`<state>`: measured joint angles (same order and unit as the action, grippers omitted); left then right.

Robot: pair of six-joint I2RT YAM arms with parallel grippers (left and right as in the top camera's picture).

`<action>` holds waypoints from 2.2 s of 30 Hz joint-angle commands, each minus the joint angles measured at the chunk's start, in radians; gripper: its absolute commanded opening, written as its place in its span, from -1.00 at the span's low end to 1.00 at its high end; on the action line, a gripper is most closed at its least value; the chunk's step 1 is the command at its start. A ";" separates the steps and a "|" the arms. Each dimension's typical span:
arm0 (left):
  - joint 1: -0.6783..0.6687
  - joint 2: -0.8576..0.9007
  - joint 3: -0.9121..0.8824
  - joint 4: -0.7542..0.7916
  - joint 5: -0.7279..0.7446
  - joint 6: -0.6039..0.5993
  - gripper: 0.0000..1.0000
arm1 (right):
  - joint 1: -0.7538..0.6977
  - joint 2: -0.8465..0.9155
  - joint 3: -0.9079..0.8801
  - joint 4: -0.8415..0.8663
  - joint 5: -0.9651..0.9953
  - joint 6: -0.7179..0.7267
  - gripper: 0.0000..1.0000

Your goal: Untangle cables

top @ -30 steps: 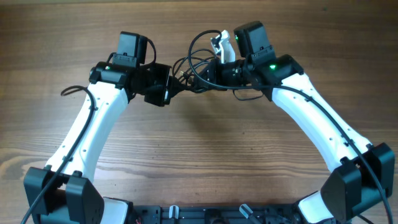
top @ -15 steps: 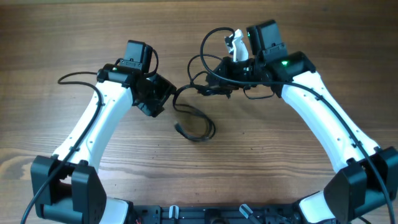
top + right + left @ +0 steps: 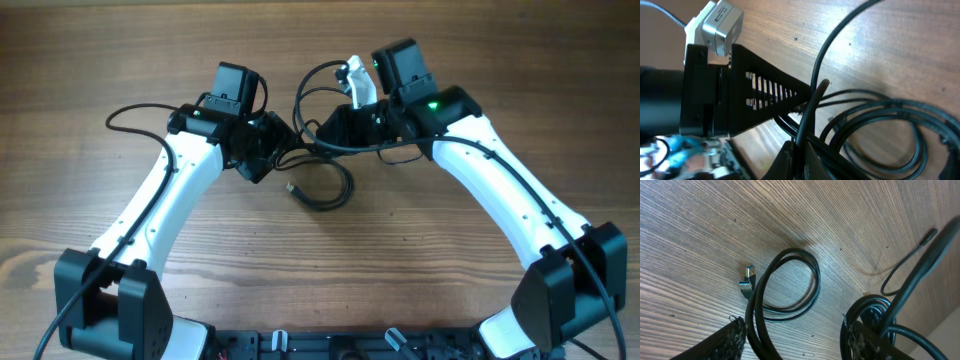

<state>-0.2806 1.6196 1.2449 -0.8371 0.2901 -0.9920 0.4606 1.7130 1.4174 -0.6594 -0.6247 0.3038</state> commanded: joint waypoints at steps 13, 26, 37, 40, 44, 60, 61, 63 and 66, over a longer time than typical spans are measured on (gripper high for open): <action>-0.003 0.002 -0.009 0.024 -0.037 0.012 0.05 | -0.002 -0.002 0.028 0.192 -0.049 -0.147 -0.91; 0.131 0.002 -0.008 0.031 0.012 0.018 -0.02 | -0.105 -0.002 0.028 0.275 -0.197 -0.122 -0.91; 0.142 0.002 -0.008 0.215 0.125 0.154 0.00 | -0.117 -0.002 0.028 0.167 -0.264 -0.227 -0.91; 0.142 0.002 -0.008 0.257 0.163 0.154 0.00 | -0.118 -0.002 0.028 0.168 -0.264 -0.224 -0.91; 0.142 0.002 -0.008 0.245 0.170 0.151 -0.01 | -0.118 -0.002 0.028 0.172 -0.235 -0.192 -0.91; 0.161 -0.046 -0.008 0.268 0.231 0.220 -0.03 | -0.107 -0.002 0.028 0.132 -0.119 -0.178 -0.91; 0.158 -0.053 -0.008 0.277 0.242 0.232 0.01 | -0.106 -0.002 0.028 0.129 -0.108 -0.180 -0.91; 0.148 -0.065 -0.008 0.298 0.269 0.253 0.09 | -0.105 -0.002 0.028 0.122 -0.105 -0.197 -0.91; 0.131 -0.069 -0.008 0.331 0.320 0.252 0.20 | -0.098 -0.002 0.028 0.119 -0.105 -0.199 -0.91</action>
<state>-0.1287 1.5875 1.2434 -0.5365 0.5175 -0.7872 0.3489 1.7134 1.4174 -0.5407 -0.7429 0.1265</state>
